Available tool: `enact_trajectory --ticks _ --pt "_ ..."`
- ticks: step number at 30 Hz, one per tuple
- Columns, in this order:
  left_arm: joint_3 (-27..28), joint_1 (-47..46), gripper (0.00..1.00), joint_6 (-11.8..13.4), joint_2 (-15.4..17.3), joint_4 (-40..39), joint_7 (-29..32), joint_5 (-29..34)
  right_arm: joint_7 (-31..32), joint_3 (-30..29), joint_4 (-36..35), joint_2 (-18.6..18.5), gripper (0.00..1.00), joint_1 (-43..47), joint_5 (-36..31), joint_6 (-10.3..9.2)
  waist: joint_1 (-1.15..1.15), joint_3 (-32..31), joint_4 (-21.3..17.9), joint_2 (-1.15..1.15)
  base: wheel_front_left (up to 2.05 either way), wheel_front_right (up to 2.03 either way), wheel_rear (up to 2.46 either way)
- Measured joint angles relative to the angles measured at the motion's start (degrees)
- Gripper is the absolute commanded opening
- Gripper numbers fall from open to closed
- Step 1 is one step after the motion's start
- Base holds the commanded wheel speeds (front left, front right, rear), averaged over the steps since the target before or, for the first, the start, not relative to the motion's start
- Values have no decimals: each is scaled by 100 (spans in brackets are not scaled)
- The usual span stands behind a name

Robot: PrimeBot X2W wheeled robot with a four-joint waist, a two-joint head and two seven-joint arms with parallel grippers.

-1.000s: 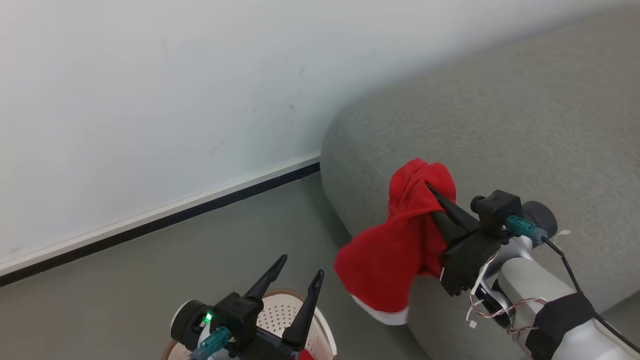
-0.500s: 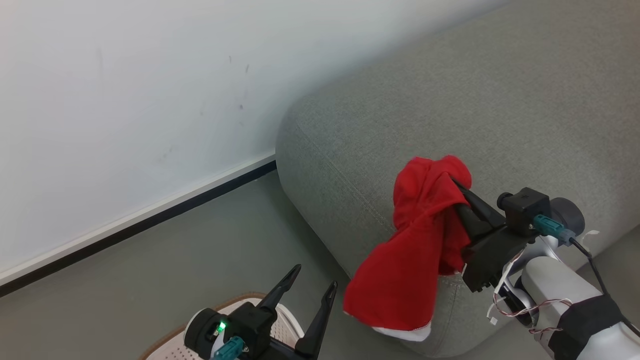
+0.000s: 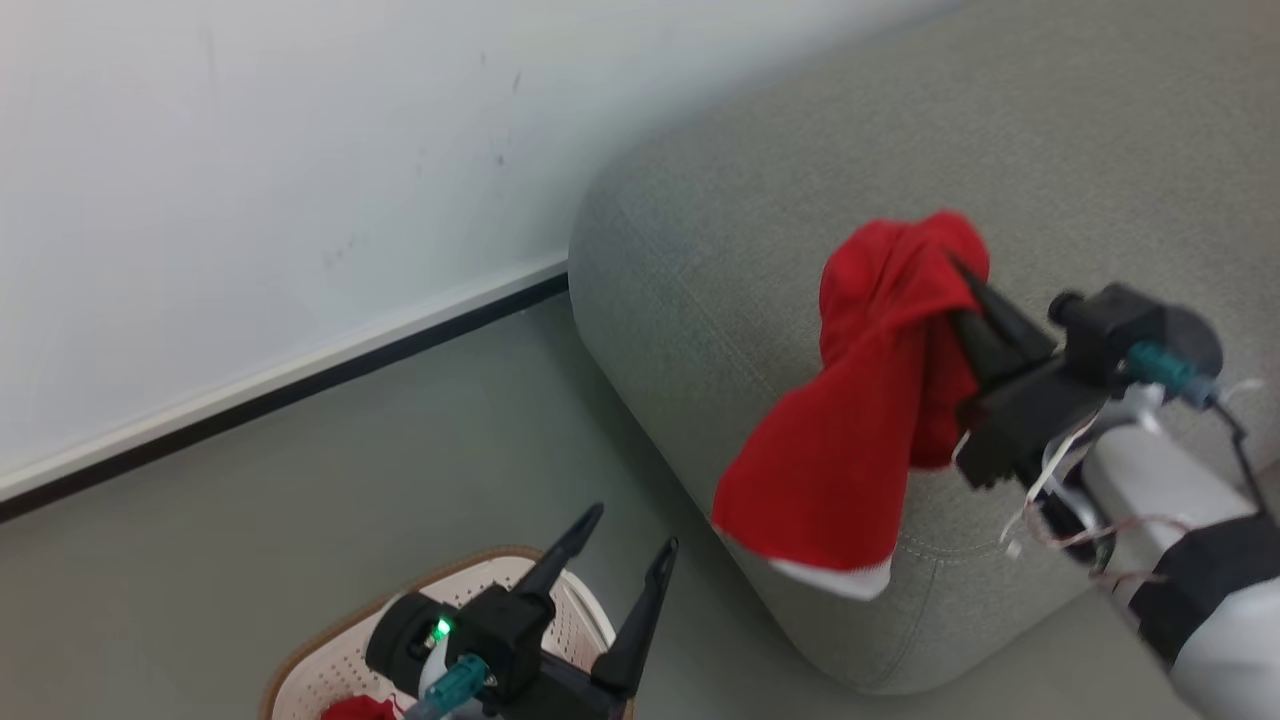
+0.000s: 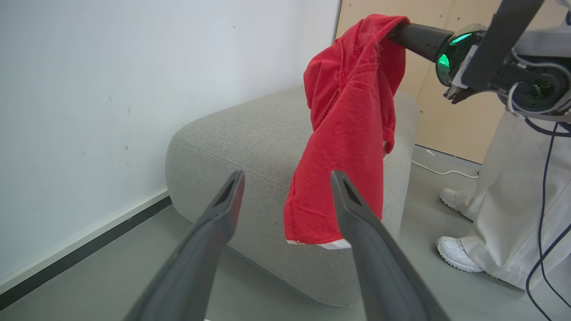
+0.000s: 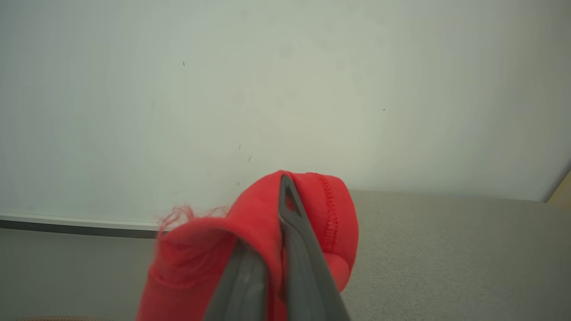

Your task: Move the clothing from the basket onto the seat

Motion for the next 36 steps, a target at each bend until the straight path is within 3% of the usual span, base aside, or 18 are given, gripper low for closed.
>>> enact_trajectory --ticks 10,22,29,36 --pt "266 -464 100 101 193 -458 109 87 -16 -557 149 -261 0 -1455 107 130 0 616 250 0 0 0 0" --pt "370 -966 100 153 307 -959 328 313 43 -1259 846 -943 0 -3183 304 186 1 1539 708 1 0 0 0" --pt "339 -1272 100 152 315 -1257 454 404 91 -1506 1076 -1378 0 -3766 303 185 1 2114 1016 1 0 0 0" --pt "355 -1469 100 153 420 -1493 510 525 90 -1649 1385 -1544 0 -4012 279 105 1 2686 1267 1 0 0 0"
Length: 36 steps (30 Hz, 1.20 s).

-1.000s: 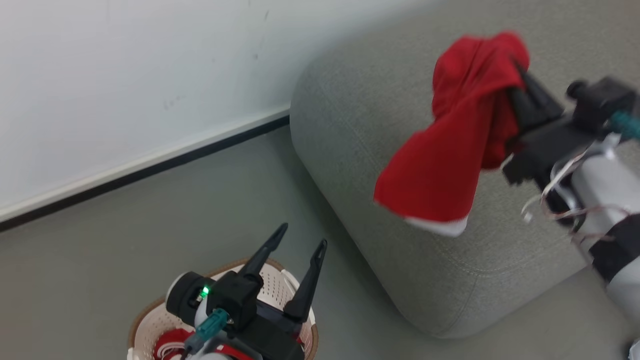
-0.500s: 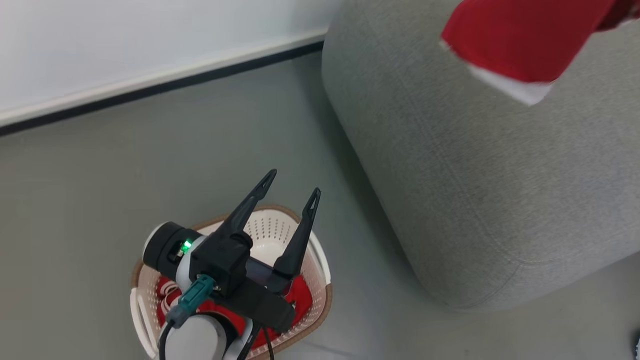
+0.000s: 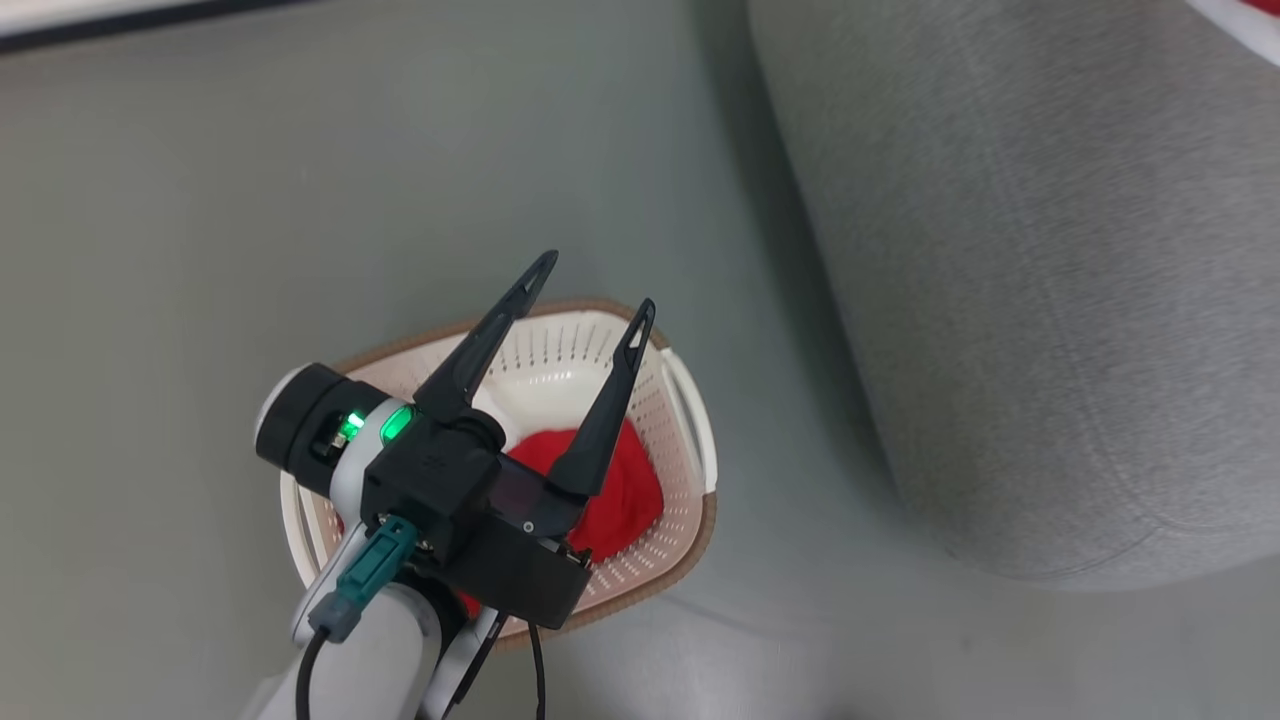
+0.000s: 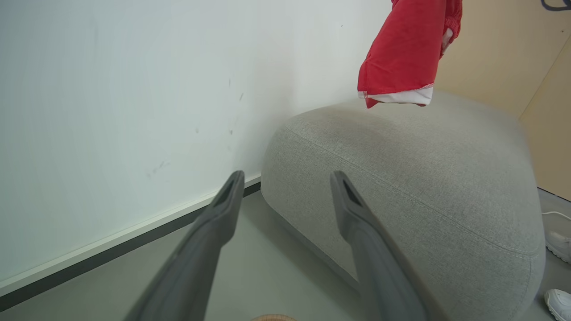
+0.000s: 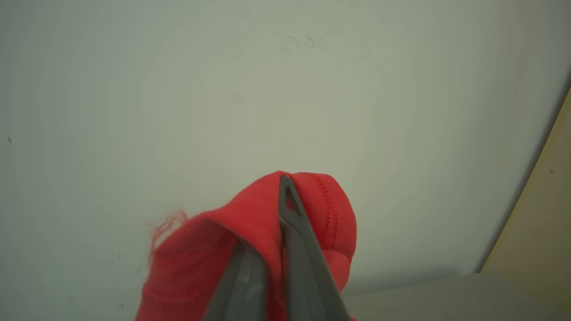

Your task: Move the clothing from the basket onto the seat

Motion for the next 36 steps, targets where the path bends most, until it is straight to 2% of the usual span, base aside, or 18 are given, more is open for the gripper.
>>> enact_trajectory --ticks 7,14,19,23,24,25,27,28,29,36 --pt "-22 -213 100 -9 42 -178 93 147 -7 -105 463 163 0 26 90 -159 0 512 122 0 0 0 0" --pt "-97 -344 100 -37 29 -169 94 159 -9 -149 1133 441 0 386 154 -420 0 877 169 0 0 0 0" --pt "-91 -350 100 -56 32 -115 94 168 -10 -96 1486 749 0 534 189 -433 -1 1002 197 0 0 0 0" --pt "-81 -363 100 -57 32 -59 92 175 -14 -52 1656 843 0 596 197 -425 -1 1045 209 0 0 0 0" --pt "-74 -364 100 -56 33 -40 92 175 -14 -33 1699 873 4 616 197 -424 -1 1051 208 0 0 0 0" --pt "-58 -365 100 -56 34 -23 91 175 -14 -20 1736 907 14 619 197 -417 -1 1054 205 0 0 0 0" --pt "-32 -366 100 -55 37 7 85 175 -15 52 1793 978 47 619 188 -349 -1 1052 188 0 0 0 0" --pt "-10 -367 100 -52 41 25 78 175 -15 93 1834 1014 76 618 174 -307 -1 1048 177 -1 0 0 0" --pt "8 -368 100 -52 44 48 57 175 -16 118 1871 1044 100 619 174 -276 -1 1041 166 0 0 0 0" --pt "49 -371 100 -51 53 234 -51 169 -58 219 1985 1167 100 639 108 -121 -1 919 77 0 0 0 0"
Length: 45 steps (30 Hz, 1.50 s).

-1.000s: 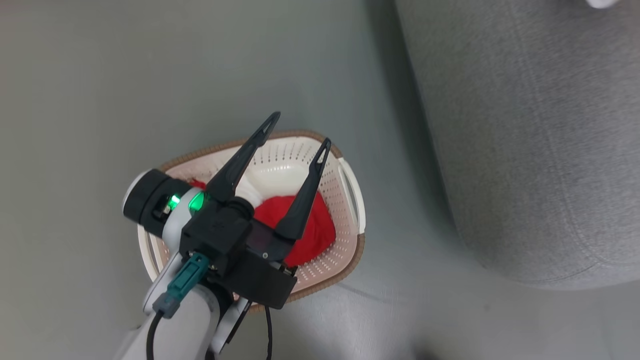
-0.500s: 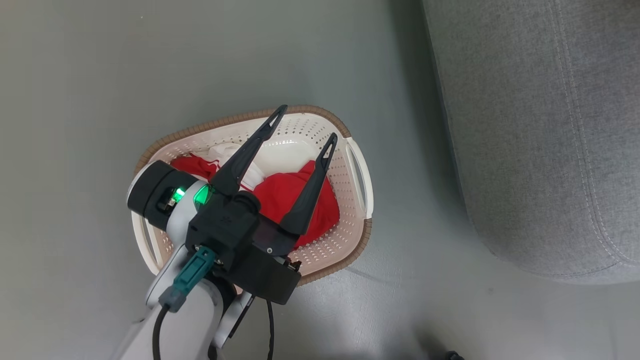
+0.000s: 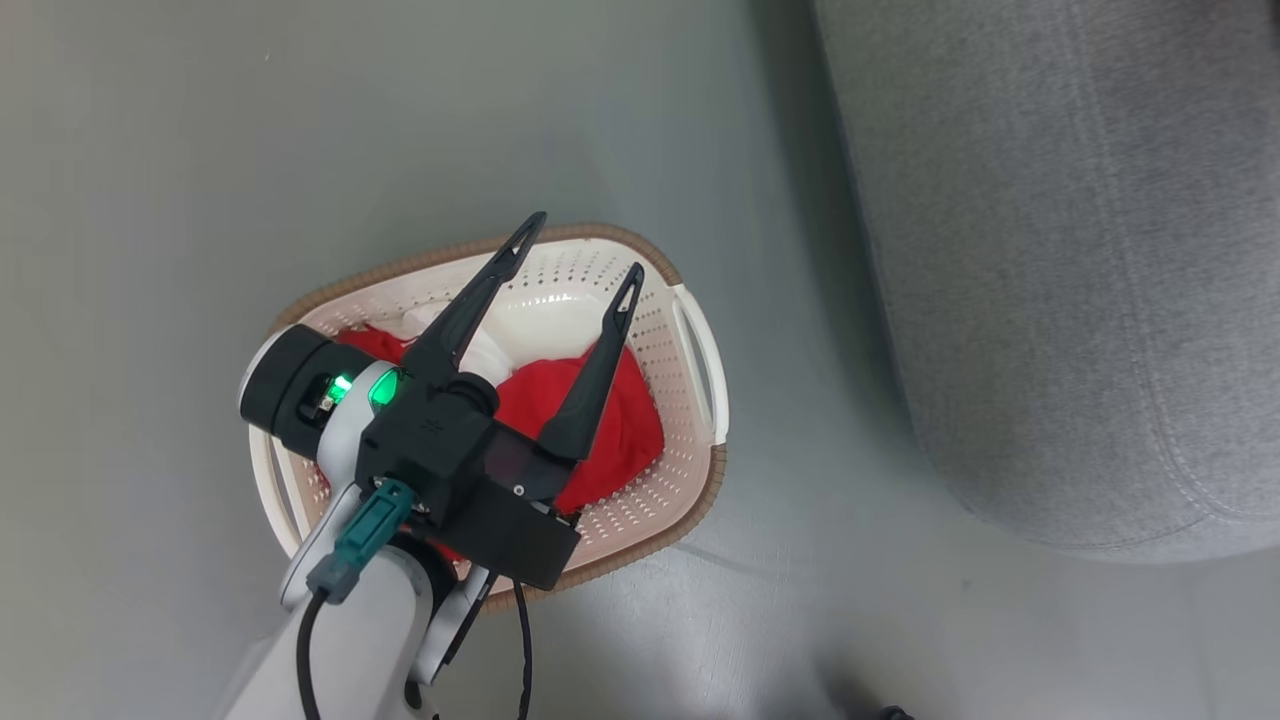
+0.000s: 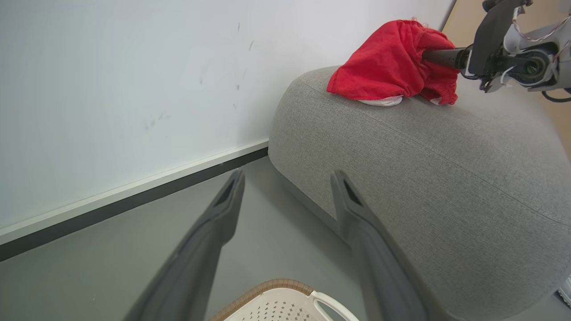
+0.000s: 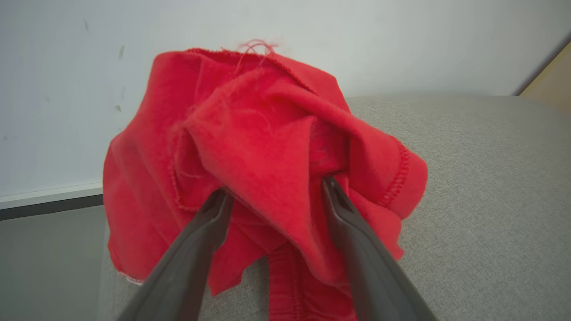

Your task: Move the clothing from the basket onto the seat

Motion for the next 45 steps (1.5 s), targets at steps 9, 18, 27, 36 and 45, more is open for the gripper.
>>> enact_trajectory --ticks 9,18,27,36,45 --pt "141 23 100 43 12 425 -218 -101 -8 132 56 300 100 463 -96 126 0 -353 -164 0 0 0 0" --pt "334 211 100 93 1 887 -519 -336 -7 299 -138 430 100 820 -347 183 -1 -964 -277 -2 0 0 0" --pt "533 530 100 187 -96 1285 -827 -526 -32 347 -458 714 100 1118 -446 205 -1 -1689 -268 -2 0 0 0" --pt "867 1063 100 352 -138 1689 -1044 -829 -32 348 -665 1090 100 1723 -438 252 -2 -2435 -108 -2 0 0 0" --pt "1227 1739 100 499 -158 1992 -1174 -1081 -32 319 -903 1388 100 2694 -410 252 -2 -3178 174 -2 0 0 0"
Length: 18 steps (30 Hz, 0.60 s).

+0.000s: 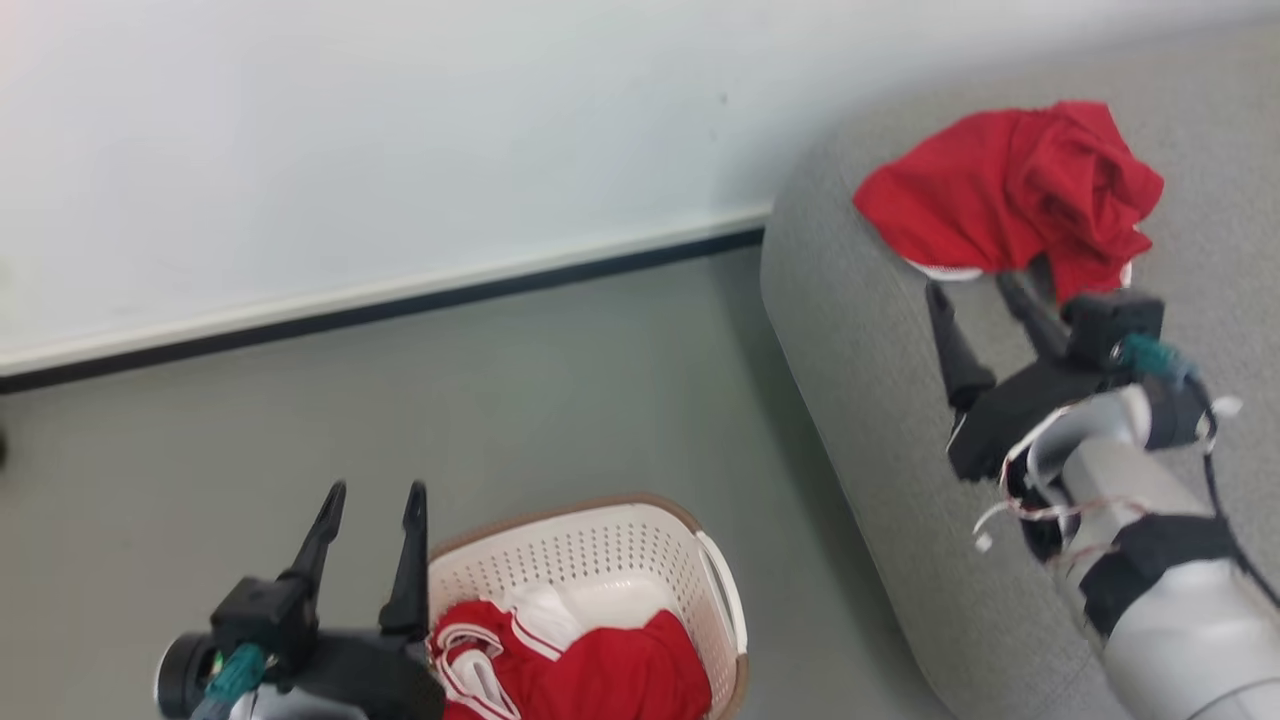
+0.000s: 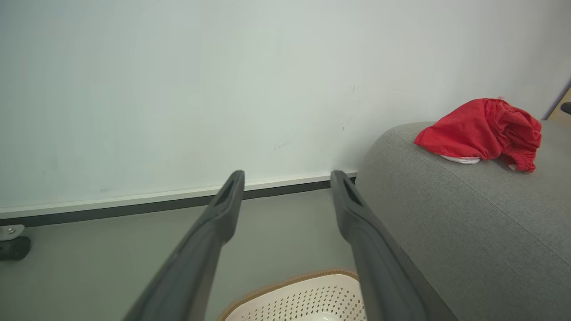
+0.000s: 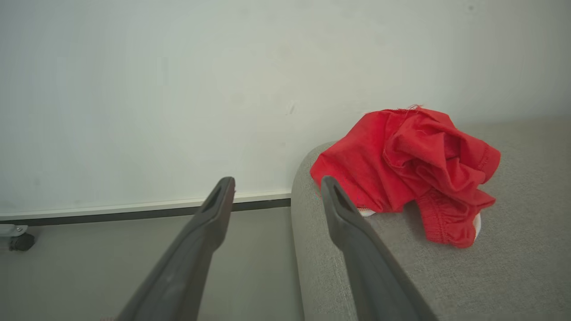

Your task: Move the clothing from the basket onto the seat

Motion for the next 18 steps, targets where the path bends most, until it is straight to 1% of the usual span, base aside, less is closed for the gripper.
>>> enact_trajectory --ticks 6,12,18 --pt "227 584 100 107 68 -12 -44 -82 0 -19 -367 122 100 683 15 -32 0 -465 217 0 0 0 0" --pt "397 993 100 157 109 -145 -65 -120 0 -86 -907 177 100 1337 13 -234 0 -796 418 0 0 0 0" --pt "577 1312 100 201 137 -267 -97 -132 0 -123 -1590 225 100 2030 -38 -410 1 -975 536 0 0 0 0"
